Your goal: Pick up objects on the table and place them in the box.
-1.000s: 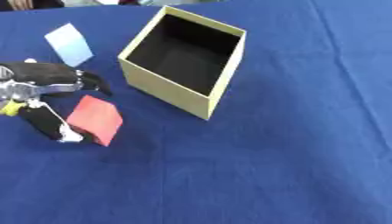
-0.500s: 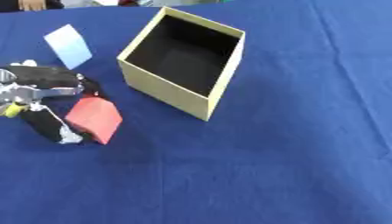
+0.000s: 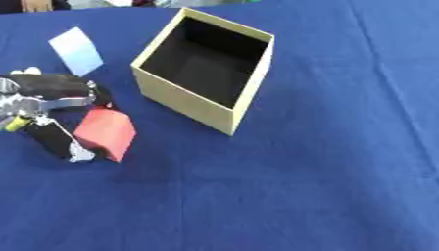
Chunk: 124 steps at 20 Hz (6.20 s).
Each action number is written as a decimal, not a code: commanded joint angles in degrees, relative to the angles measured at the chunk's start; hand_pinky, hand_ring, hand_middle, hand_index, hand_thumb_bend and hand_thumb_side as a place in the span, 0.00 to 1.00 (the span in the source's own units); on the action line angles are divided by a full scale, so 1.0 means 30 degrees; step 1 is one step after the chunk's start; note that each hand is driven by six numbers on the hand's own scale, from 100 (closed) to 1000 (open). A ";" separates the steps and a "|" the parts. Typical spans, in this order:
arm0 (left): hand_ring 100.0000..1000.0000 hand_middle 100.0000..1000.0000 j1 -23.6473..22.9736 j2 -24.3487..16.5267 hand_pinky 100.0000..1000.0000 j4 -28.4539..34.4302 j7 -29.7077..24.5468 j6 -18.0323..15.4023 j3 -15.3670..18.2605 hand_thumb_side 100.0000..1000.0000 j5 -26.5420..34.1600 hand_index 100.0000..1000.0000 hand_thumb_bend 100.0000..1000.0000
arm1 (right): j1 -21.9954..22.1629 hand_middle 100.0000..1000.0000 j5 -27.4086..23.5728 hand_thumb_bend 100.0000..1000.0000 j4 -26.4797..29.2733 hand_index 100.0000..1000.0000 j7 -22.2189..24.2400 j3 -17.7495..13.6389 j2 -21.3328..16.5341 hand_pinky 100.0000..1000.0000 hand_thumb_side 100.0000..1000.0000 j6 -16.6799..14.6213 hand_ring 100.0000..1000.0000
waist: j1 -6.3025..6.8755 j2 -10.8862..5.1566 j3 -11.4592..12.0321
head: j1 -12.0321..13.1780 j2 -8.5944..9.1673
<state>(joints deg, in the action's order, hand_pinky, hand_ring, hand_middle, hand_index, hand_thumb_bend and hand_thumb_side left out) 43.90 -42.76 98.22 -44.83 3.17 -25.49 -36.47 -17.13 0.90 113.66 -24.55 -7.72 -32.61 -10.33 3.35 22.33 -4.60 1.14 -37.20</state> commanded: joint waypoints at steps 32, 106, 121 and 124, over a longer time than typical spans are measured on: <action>0.45 0.36 0.5116 0.1721 0.62 -0.2291 0.3831 0.1908 0.3668 0.19 0.2000 0.51 0.00 | -0.0385 0.63 -0.0221 0.00 0.0310 0.75 -0.0113 -0.0114 -0.0425 0.83 0.82 -0.0230 0.71 | -0.0081 -0.1021 -0.0317 | -0.0042 -0.0243; 0.80 0.78 0.5655 0.1908 0.83 -0.9987 0.9917 0.0559 0.6914 0.46 -0.0418 0.89 0.75 | -0.0795 0.63 -0.0624 0.00 0.0310 0.75 -0.0051 -0.0088 -0.0394 0.83 0.81 -0.0339 0.71 | 0.0175 -0.0736 -0.0965 | 0.1136 -0.0062; 0.85 0.82 0.5919 0.1522 0.87 -1.2977 0.6529 0.2936 0.7755 0.44 -0.2479 0.93 0.84 | -0.1027 0.63 -0.0616 0.00 0.0310 0.75 -0.0033 -0.0034 -0.0461 0.83 0.82 -0.0333 0.71 | 0.0307 -0.0387 -0.1178 | 0.1426 0.0564; 0.86 0.83 0.5973 0.1436 0.87 -1.3298 0.6501 0.3249 0.7887 0.44 -0.2978 0.93 0.83 | -0.1072 0.63 -0.0613 0.00 0.0310 0.75 -0.0024 -0.0030 -0.0482 0.83 0.82 -0.0341 0.71 | 0.0332 -0.0290 -0.1243 | 0.1518 0.0616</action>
<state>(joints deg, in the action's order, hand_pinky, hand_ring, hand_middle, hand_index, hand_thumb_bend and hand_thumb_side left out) 60.57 -35.90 58.17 -25.24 12.45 -2.68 -44.72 -19.71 -1.39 113.66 -24.54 -7.38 -32.14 -11.31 4.50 22.60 -8.28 5.45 -36.13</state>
